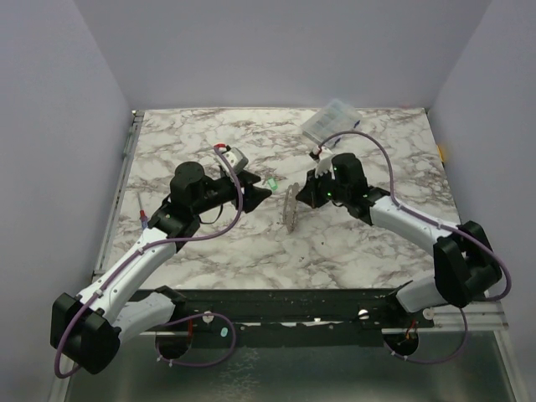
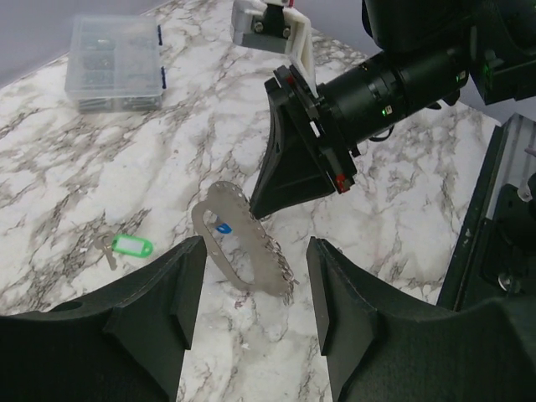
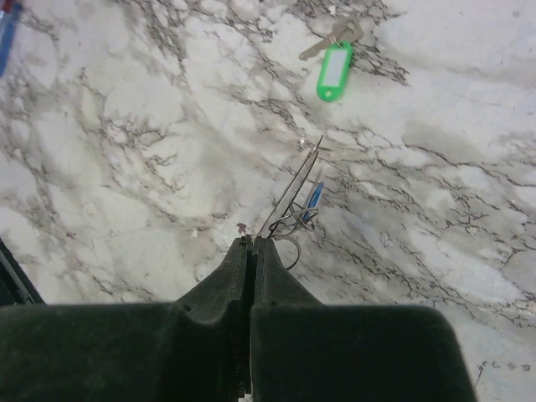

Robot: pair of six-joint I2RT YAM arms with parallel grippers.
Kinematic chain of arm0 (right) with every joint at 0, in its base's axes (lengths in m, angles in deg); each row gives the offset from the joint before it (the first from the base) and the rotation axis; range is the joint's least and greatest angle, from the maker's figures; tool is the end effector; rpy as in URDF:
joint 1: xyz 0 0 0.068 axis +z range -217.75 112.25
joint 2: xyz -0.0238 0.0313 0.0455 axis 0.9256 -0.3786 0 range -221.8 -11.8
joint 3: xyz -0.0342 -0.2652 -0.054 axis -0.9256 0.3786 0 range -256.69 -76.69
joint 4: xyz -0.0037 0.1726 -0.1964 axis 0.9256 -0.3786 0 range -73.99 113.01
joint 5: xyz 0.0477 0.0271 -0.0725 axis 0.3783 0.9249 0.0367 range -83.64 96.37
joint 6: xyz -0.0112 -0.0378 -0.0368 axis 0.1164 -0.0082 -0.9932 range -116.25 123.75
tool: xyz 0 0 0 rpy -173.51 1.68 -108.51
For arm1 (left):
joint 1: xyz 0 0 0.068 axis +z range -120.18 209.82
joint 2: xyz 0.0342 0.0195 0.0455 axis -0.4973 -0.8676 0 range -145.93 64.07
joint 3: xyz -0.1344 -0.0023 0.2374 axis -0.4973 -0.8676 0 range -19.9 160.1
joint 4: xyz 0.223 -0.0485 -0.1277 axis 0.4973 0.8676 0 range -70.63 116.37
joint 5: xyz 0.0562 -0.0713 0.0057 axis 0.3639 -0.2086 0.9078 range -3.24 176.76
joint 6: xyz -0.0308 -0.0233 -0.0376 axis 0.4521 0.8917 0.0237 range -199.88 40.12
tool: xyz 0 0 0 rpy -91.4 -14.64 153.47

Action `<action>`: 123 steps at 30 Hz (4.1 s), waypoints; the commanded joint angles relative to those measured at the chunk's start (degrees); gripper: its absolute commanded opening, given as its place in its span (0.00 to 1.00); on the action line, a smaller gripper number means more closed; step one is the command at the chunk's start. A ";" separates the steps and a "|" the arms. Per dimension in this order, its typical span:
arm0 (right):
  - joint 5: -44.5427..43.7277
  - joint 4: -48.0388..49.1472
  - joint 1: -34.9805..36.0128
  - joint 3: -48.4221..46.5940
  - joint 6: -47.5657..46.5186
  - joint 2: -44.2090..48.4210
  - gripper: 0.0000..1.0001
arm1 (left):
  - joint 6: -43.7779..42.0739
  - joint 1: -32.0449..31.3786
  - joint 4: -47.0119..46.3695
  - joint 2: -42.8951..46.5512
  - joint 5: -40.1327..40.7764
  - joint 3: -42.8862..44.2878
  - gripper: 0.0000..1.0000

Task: Put the keys on the keyring

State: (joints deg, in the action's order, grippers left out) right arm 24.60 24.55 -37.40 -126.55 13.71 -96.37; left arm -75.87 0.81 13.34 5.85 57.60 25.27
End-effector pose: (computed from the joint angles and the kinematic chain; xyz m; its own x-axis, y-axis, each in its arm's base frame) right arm 0.2712 0.1717 0.2271 -0.5870 -0.1536 -0.7949 -0.6138 0.7247 0.3133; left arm 0.1993 -0.1304 0.3282 -0.1658 0.0221 -0.9859 0.8370 0.5319 -0.1288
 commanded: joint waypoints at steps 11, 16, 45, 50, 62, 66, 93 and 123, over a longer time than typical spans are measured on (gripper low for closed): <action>13.06 -6.12 -0.20 -5.20 2.23 10.06 0.01 | 1.09 -0.41 -3.49 -1.02 -14.16 -0.96 0.57; 15.89 -8.65 -0.19 -7.85 5.72 11.00 0.01 | 1.82 -0.67 -4.02 -2.27 -15.02 -0.94 0.57; 46.68 -5.85 -0.07 -3.51 -8.98 20.06 0.01 | -6.08 -1.52 0.48 3.55 -19.50 -1.45 0.99; 49.06 -6.60 0.47 -3.75 -9.39 20.07 0.01 | -4.26 -1.57 0.66 -0.14 -25.18 -0.28 0.98; 48.62 -5.12 0.63 -3.45 -9.25 20.28 0.01 | 1.58 -4.23 -2.12 -5.64 -32.41 0.10 0.57; 49.17 -3.30 0.75 -2.76 -8.29 19.64 0.01 | 5.01 -4.70 -5.12 -6.81 -34.99 0.65 0.03; 37.09 10.05 0.68 10.21 -0.08 32.02 0.45 | 2.32 -4.24 -5.14 -2.95 -38.10 0.43 0.00; 4.13 9.04 4.72 16.18 -1.64 43.34 0.41 | -5.88 -3.51 3.47 2.13 -26.23 2.80 0.00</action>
State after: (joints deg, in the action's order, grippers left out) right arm 33.89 33.66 -32.88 -112.35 11.24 -55.54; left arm -79.47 -3.13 15.95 6.31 28.35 26.93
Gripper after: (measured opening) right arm 0.410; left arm 0.028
